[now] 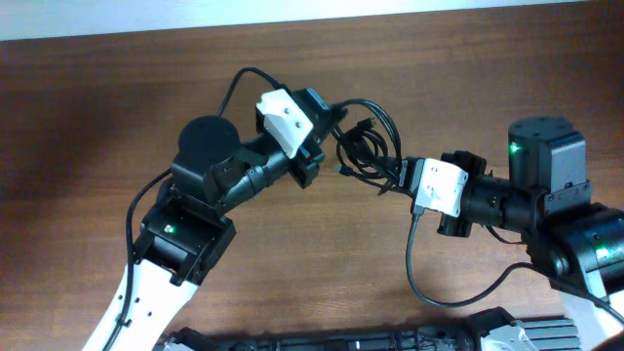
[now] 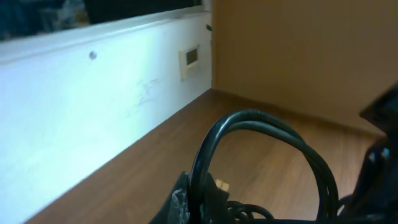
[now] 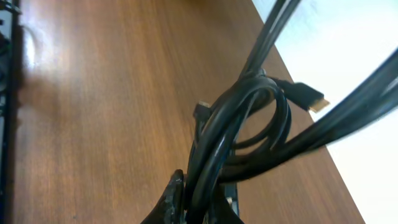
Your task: Untangle cables
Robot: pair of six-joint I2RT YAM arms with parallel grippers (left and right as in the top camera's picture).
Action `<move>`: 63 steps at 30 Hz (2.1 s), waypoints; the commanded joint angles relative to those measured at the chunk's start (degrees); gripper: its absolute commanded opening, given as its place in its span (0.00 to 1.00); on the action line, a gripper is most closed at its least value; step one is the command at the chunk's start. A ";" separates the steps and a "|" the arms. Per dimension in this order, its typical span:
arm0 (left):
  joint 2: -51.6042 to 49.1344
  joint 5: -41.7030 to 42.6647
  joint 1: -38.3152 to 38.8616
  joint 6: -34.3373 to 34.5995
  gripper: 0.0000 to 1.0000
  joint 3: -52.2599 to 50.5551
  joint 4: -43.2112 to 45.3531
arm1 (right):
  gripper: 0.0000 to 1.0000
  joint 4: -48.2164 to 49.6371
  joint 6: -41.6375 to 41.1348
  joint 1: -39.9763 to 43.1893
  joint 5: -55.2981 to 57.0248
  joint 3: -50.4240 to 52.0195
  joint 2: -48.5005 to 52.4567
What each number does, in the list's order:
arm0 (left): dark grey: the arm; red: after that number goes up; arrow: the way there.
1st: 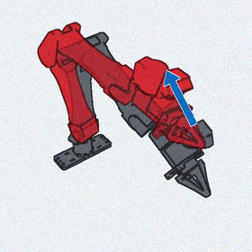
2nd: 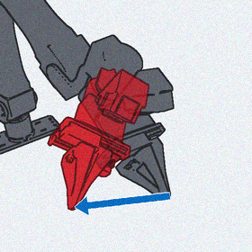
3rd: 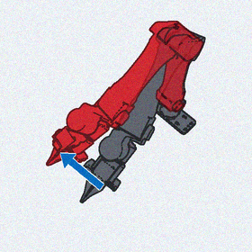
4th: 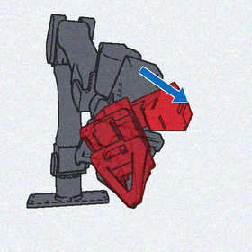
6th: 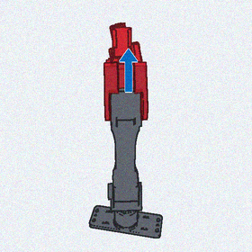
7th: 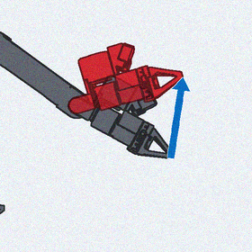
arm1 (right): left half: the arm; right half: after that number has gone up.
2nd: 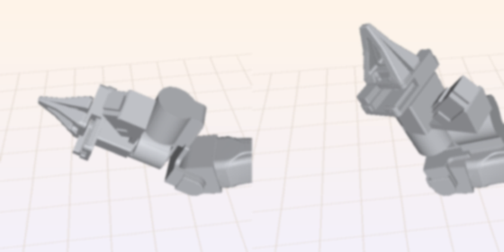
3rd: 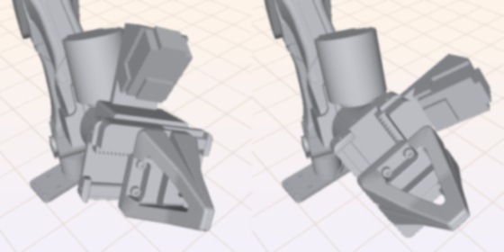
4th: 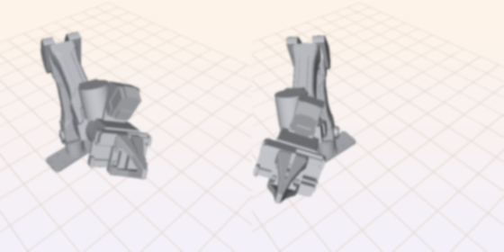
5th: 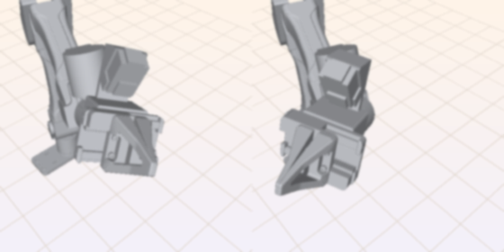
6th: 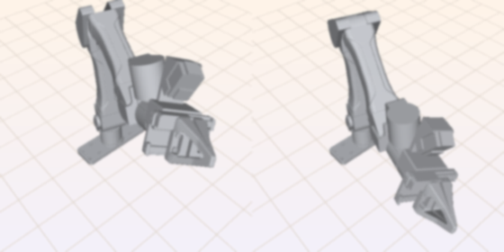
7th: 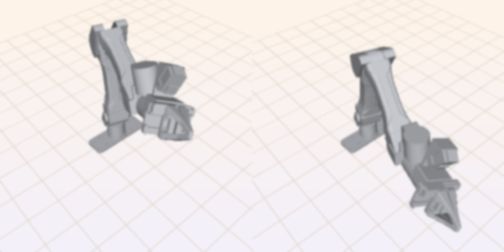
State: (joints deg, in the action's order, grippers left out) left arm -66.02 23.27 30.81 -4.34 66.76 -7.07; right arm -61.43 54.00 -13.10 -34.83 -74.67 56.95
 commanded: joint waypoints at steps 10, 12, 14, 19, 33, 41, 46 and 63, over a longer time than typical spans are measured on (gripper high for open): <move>5.01 -16.06 -9.18 37.66 0.00 1.66 -10.69 | 0.04 6.97 -13.46 0.11 14.99 0.48 -0.33; 4.98 -17.40 -9.22 38.42 0.00 1.66 -14.95 | 0.04 9.07 -14.67 0.11 15.19 0.48 -0.33; 4.98 -18.03 -9.22 38.42 0.00 1.66 -19.10 | 0.04 11.06 -16.63 0.11 15.45 0.48 -0.33; 4.98 -18.36 -9.22 34.07 0.37 1.66 -29.79 | 0.04 13.70 -17.03 0.11 15.45 0.48 -0.33; 4.96 12.94 -9.20 -22.84 0.99 1.64 -32.48 | 0.04 13.22 -12.46 0.11 5.35 0.48 -0.33; 3.91 14.91 -9.18 -25.59 0.99 1.64 -34.16 | 0.04 15.74 -12.41 0.11 0.66 0.48 -1.18; 2.54 14.93 -9.18 -30.27 0.99 1.64 -34.16 | 0.04 16.24 -10.86 0.11 -5.07 0.48 -2.36; 0.17 14.97 -9.18 -40.59 0.99 1.64 -35.08 | 0.04 18.45 -3.21 0.11 -19.58 0.48 -5.22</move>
State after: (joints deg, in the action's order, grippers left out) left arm -65.60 37.12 21.78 -43.88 67.46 -41.58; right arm -44.25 50.13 -13.26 -50.52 -74.02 52.42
